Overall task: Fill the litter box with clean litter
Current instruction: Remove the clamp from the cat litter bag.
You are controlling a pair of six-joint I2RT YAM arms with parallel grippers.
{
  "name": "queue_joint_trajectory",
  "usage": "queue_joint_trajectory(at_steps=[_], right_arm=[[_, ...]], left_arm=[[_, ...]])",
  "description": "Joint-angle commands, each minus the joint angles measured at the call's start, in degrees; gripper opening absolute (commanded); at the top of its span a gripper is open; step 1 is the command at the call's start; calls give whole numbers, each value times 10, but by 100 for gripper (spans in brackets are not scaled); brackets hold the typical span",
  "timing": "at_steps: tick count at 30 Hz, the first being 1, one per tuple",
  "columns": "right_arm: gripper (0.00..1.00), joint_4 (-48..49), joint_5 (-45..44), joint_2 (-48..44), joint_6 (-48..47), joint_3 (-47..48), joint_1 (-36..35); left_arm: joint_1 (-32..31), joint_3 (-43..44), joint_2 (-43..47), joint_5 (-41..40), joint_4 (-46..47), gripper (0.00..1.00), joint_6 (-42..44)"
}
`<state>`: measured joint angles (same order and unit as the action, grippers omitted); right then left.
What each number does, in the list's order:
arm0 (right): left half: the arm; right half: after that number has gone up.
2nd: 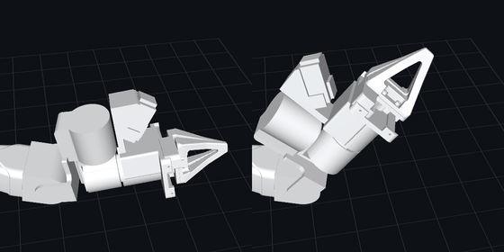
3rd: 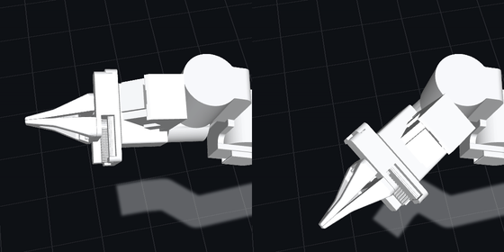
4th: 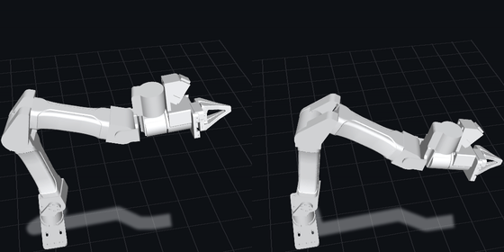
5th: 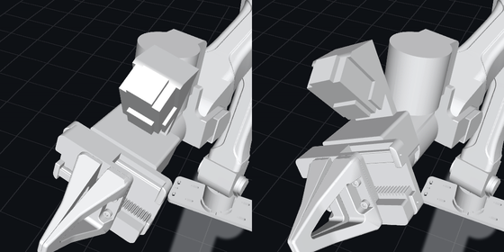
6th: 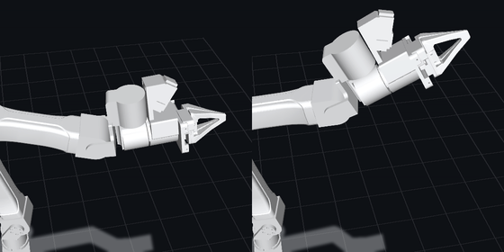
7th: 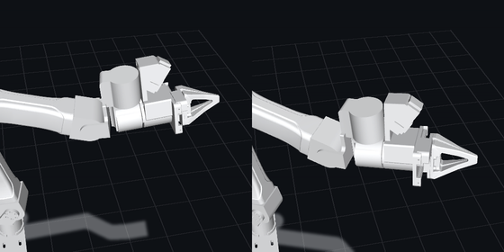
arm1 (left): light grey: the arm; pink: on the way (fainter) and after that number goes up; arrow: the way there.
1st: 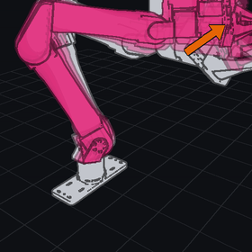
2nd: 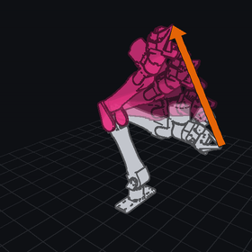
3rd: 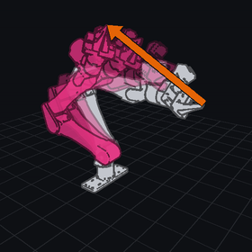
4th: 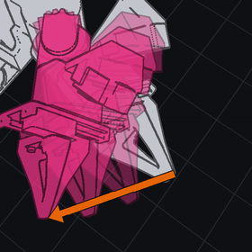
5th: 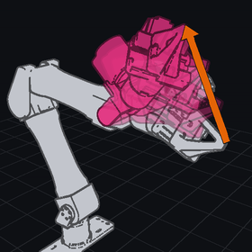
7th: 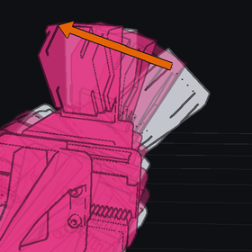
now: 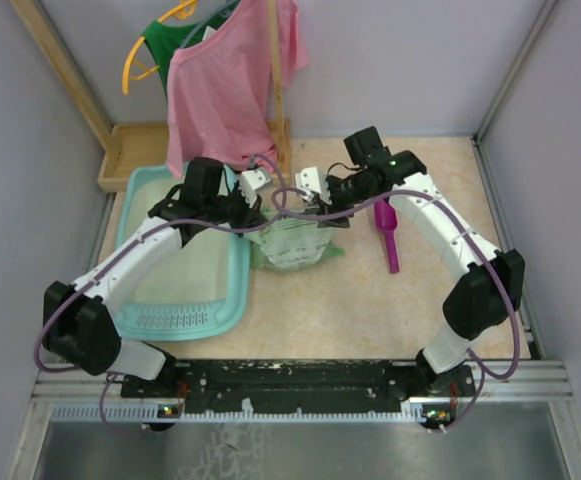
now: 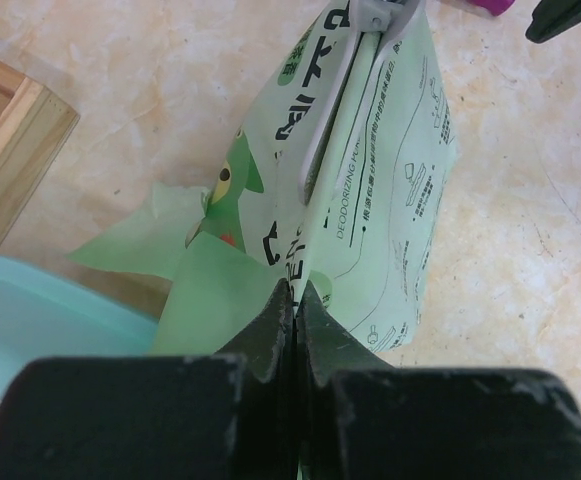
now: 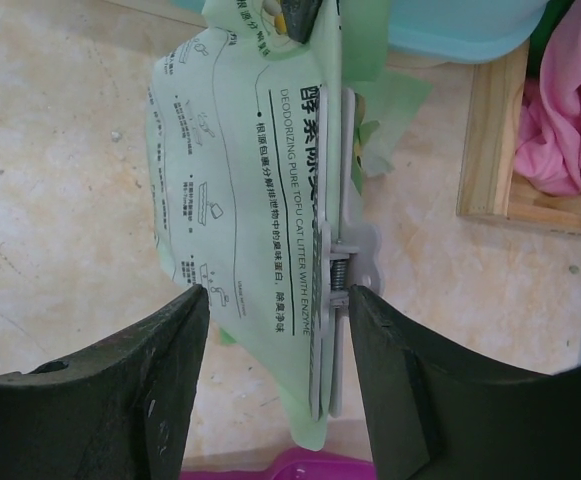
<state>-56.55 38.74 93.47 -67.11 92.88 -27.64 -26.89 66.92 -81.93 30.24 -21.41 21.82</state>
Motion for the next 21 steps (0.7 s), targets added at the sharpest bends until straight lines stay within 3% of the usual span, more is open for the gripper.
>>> queue_joint_trajectory(at_steps=[1,21], right_arm=[[58,33,7,-24,9,31,-8],[57,17,7,-8,-3,42,-8]], left_arm=[[-18,10,25,40,50,0,-15],[-29,-6,42,29,57,0,-29]])
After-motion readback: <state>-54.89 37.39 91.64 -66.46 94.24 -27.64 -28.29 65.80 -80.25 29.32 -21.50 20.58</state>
